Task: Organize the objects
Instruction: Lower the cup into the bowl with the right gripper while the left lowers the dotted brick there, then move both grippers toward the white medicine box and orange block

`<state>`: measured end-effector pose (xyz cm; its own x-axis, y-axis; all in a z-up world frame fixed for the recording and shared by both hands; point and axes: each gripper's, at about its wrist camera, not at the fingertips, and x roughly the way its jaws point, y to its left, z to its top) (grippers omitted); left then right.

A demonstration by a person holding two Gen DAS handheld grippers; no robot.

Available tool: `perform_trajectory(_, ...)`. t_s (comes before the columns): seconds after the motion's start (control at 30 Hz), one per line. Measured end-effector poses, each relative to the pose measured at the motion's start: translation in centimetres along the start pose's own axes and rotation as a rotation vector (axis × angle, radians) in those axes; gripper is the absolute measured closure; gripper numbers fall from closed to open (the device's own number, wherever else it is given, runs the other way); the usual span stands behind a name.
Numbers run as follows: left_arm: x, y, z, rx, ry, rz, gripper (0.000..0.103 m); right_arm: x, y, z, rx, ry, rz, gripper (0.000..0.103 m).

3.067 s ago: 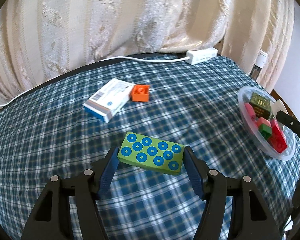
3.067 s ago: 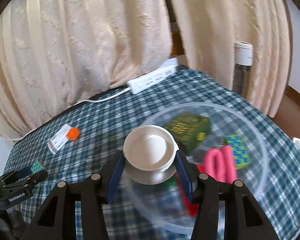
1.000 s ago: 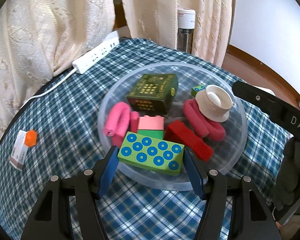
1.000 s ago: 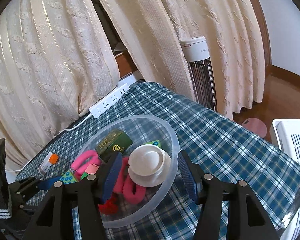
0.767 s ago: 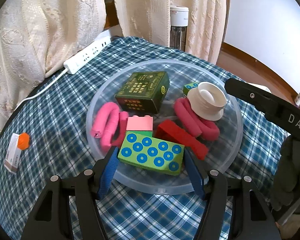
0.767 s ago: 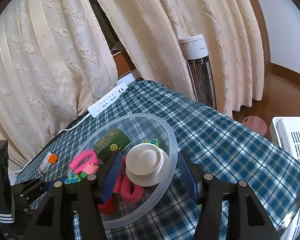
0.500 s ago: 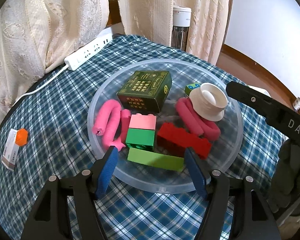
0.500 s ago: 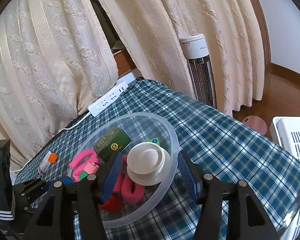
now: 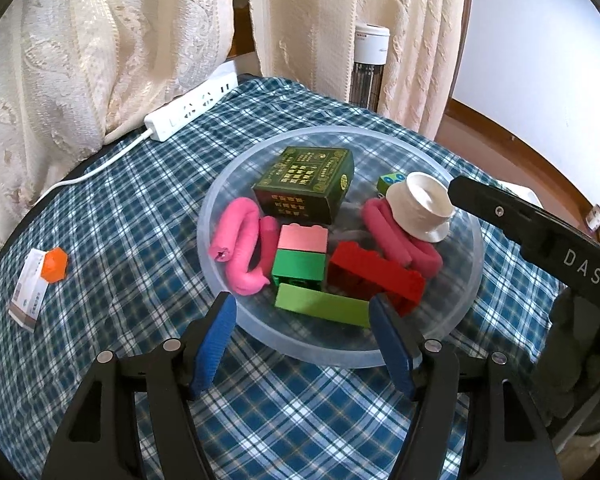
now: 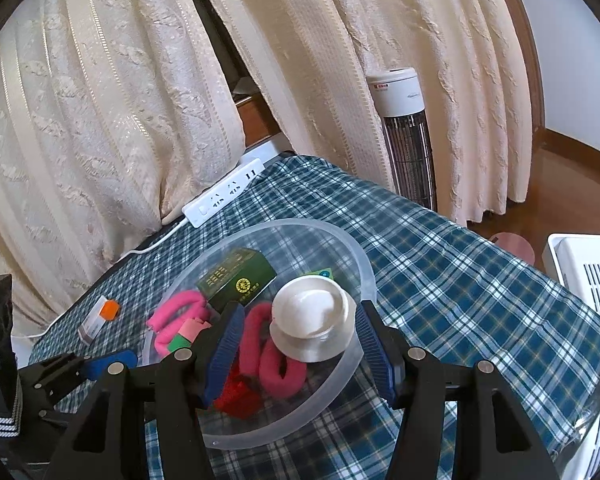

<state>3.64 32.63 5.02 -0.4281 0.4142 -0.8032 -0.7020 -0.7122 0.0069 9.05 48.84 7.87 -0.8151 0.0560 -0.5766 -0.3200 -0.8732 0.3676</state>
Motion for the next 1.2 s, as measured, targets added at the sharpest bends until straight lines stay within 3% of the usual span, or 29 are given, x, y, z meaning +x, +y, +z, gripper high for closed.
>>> perform_trajectory(0.43, -0.7, 2.8, -1.5, -0.055, -0.006, 0.087, 0.033, 0.0, 2.4, -0.8, -0.039, 0.017, 0.002, 0.039)
perform_trajectory(1.2, -2.5, 12.0, -6.2, -0.253, -0.012, 0.157, 0.033, 1.6, 11.4, -2.9, -0.19, 0.071, 0.049, 0.032)
